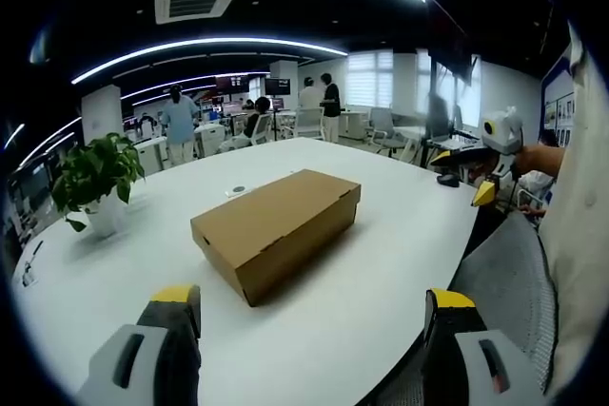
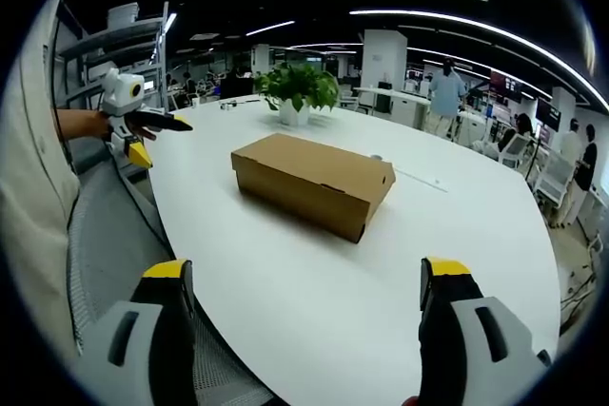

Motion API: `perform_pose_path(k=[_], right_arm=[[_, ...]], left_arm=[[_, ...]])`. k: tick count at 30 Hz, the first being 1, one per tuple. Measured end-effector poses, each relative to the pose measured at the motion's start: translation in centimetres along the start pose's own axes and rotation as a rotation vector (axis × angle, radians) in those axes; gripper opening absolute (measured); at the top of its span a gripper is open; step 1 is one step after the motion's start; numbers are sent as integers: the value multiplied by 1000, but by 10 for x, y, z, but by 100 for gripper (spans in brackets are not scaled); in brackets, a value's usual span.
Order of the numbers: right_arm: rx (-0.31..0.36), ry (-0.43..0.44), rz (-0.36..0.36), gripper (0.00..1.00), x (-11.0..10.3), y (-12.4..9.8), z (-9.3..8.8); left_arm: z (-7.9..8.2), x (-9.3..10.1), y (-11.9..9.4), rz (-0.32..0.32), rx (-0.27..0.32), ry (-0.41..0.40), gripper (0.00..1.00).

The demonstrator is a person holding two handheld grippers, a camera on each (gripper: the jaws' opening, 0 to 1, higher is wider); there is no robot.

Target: Operate the shoe box by opening the lid, removing the specified soft item, and placing it in the target area until the item is outside and the box remains undamaged.

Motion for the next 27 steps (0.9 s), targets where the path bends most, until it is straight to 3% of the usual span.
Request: perform_pose_path(k=[27], right_arm=[[-11, -1, 14, 95, 1, -1, 0]], left_arm=[[-1, 0, 2, -5, -8, 0, 100]])
Point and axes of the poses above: the point that each gripper's makers call its tool centre point, and the gripper's own axes: y roughly forward along the fingers, x roughly to its right, z roughly out of its top, the point moved 10 cm from there along -y, roughly backward along the fingers, and after that the axes turned 4 degrees about z, right-handed, at the moved point
